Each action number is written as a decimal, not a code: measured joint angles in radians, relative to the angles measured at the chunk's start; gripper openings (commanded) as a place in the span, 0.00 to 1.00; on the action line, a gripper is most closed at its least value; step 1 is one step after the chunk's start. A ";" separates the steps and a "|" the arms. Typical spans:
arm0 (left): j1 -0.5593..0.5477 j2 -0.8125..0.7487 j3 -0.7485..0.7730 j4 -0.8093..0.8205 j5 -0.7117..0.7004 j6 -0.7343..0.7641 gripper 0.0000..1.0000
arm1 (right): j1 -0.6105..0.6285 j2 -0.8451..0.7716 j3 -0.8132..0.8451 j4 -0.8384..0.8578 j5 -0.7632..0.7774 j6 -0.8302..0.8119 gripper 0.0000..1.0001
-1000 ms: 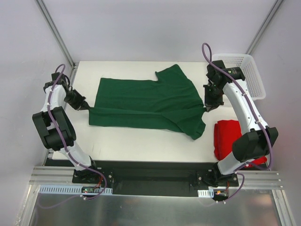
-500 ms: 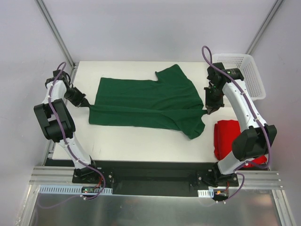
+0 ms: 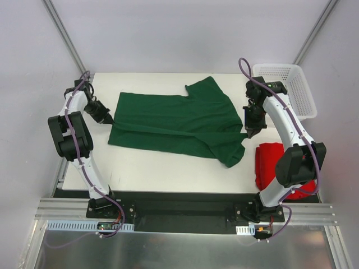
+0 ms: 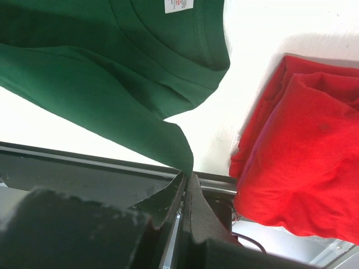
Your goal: Fold and stack the t-shirts
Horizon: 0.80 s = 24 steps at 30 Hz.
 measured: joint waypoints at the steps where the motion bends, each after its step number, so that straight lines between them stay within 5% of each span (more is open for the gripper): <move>1: -0.005 0.005 0.003 0.000 0.000 0.000 0.00 | 0.000 0.000 -0.001 0.000 0.001 -0.001 0.01; 24: 0.005 0.023 0.079 -0.051 -0.037 0.014 0.00 | -0.009 0.136 0.090 0.001 -0.005 -0.035 0.01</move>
